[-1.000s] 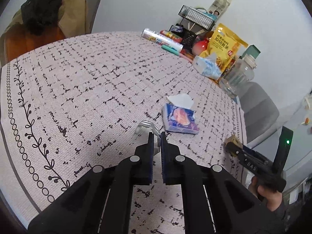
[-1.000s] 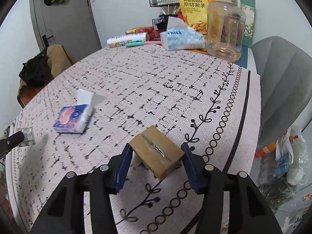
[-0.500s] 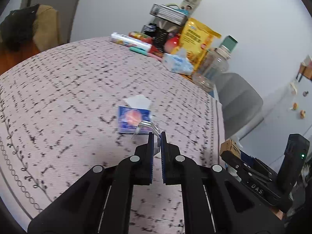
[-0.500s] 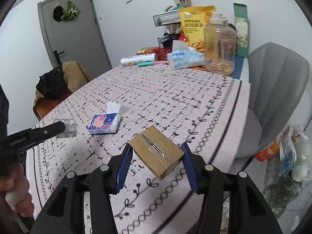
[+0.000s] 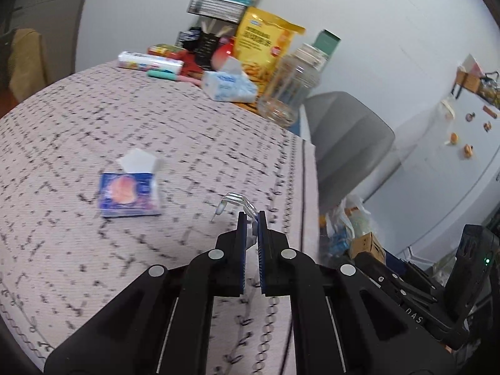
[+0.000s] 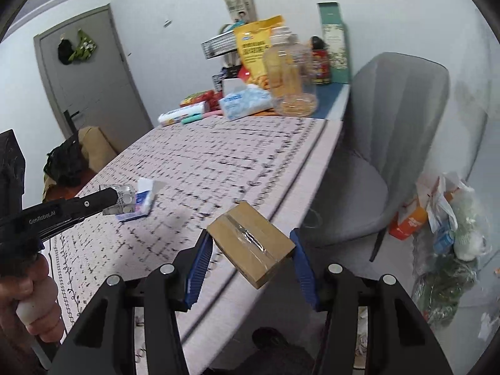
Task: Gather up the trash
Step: 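Carry the blister pack and box over the trash bin and open both tools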
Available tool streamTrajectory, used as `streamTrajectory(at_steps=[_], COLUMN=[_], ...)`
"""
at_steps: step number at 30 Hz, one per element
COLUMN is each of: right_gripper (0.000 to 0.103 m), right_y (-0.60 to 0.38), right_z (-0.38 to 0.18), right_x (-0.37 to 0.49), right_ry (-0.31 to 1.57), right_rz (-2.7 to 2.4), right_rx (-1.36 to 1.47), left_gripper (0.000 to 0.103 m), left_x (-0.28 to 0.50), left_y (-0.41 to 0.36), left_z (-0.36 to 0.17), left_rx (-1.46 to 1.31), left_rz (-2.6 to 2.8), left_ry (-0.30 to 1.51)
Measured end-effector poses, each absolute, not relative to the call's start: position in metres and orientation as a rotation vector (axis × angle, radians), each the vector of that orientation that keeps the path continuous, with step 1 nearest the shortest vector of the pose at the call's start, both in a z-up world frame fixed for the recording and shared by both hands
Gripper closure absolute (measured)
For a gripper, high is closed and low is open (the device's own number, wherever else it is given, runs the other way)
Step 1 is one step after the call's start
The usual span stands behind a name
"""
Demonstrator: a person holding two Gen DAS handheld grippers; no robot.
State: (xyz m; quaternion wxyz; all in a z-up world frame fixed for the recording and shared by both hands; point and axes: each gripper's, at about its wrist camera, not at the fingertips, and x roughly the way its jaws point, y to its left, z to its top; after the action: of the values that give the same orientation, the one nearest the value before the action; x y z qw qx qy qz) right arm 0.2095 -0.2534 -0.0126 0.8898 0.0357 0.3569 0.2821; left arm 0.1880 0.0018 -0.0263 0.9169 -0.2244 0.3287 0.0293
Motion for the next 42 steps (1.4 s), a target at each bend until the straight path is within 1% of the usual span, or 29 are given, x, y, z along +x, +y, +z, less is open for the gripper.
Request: streamTrajectory(at_steps=[10, 21, 25, 27, 28, 29, 42], right_gripper=[0.052, 0.052, 0.05, 0.042, 0.035, 0.03, 0.029], right_y=[-0.321, -0.401, -0.418, -0.426, -0.43, -0.434, -0.5], right_z=[-0.037, -0.092, -0.11, -0.118, -0.121, -0.123, -0.142], right_x=[0.222, 0.245, 0.248, 0.249, 0.248, 0.246, 0.224], right_ry=[0.774, 0.867, 0.89, 0.9, 0.898, 0.891, 0.892], right_rz=[0.453, 0.295, 0.276, 0.275, 0.271, 0.264, 0.165], right_rx=[0.16, 0.268, 0.289, 0.309, 0.316, 0.321, 0.425], left_gripper=[0.096, 0.096, 0.096, 0.096, 0.096, 0.096, 0.096], left_x=[0.226, 0.267, 0.275, 0.278, 0.279, 0.281, 0.299], left_y=[-0.066, -0.151, -0.178, -0.188, -0.194, -0.2, -0.259], left_z=[-0.03, -0.053, -0.061, -0.064, -0.066, -0.069, -0.106], left_rx=[-0.404, -0.319, -0.287, -0.274, -0.265, -0.259, -0.196], left_rz=[-0.068, -0.198, -0.229, -0.239, -0.246, -0.252, -0.339], left_ry=[0.736, 0.838, 0.87, 0.882, 0.89, 0.898, 1.017])
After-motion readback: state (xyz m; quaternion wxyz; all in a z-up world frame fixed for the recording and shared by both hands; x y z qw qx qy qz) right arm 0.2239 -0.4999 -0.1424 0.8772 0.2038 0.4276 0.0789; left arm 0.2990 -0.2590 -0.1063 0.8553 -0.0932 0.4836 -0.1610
